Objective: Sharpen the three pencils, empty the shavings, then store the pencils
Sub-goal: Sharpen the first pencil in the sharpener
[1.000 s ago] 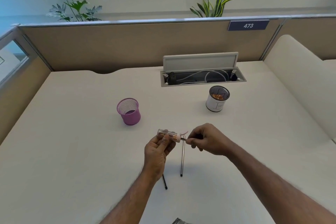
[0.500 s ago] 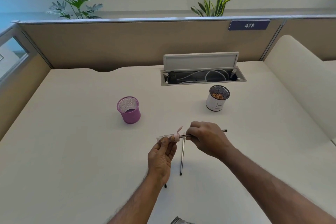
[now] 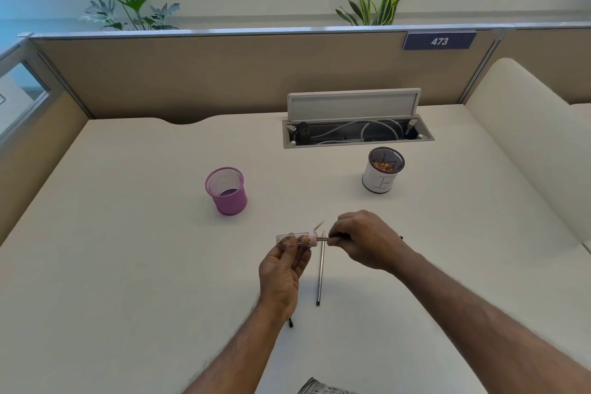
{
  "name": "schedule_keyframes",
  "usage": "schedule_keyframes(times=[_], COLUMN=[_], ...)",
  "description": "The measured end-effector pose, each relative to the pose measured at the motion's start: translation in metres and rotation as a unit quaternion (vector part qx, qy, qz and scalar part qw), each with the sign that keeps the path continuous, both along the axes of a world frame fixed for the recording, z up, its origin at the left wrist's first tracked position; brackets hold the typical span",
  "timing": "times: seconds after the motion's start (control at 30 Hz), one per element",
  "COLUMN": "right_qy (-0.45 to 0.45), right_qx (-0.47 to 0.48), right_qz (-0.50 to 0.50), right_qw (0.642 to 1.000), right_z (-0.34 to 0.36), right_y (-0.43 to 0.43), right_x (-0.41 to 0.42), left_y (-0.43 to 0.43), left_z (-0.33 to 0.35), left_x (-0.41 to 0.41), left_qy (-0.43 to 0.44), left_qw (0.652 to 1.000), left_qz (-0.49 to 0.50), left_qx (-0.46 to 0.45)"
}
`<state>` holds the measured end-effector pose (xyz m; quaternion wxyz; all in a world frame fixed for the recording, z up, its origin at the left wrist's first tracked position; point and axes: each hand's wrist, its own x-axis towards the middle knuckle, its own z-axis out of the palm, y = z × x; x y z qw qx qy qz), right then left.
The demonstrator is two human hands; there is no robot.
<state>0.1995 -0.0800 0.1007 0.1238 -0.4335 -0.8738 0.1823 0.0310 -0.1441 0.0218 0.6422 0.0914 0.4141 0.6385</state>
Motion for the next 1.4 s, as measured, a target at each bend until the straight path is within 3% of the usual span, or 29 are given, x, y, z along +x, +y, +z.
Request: schedule_keyframes(times=[0.33, 0.8, 1.2, 1.4], right_qy=[0.065, 0.056, 0.076, 0.095], right_qx=[-0.165, 0.006, -0.056, -0.166], right_qz=[-0.037, -0.032, -0.01, -0.041], right_qw=[0.983, 0.998, 0.995, 0.981], right_z=[0.001, -0.0055, -0.0049, -0.0071], right_y=[0.0003, -0.0042, -0.0003, 0.0012], right_x=[0.0038, 0.0063, 0.0062, 0.0077], left_y=[0.0029, 0.0036, 0.0043, 0.0039], left_z=[0.0008, 0.0041, 0.0053, 0.0052], left_x=[-0.0057, -0.0021, -0.0038, -0.0091], left_qy=[0.028, 0.042, 0.056, 0.067], left_qw=[0.999, 0.999, 0.998, 0.995], left_qz=[-0.004, 0.005, -0.003, -0.029], left_qx=[0.029, 0.022, 0.04, 0.063])
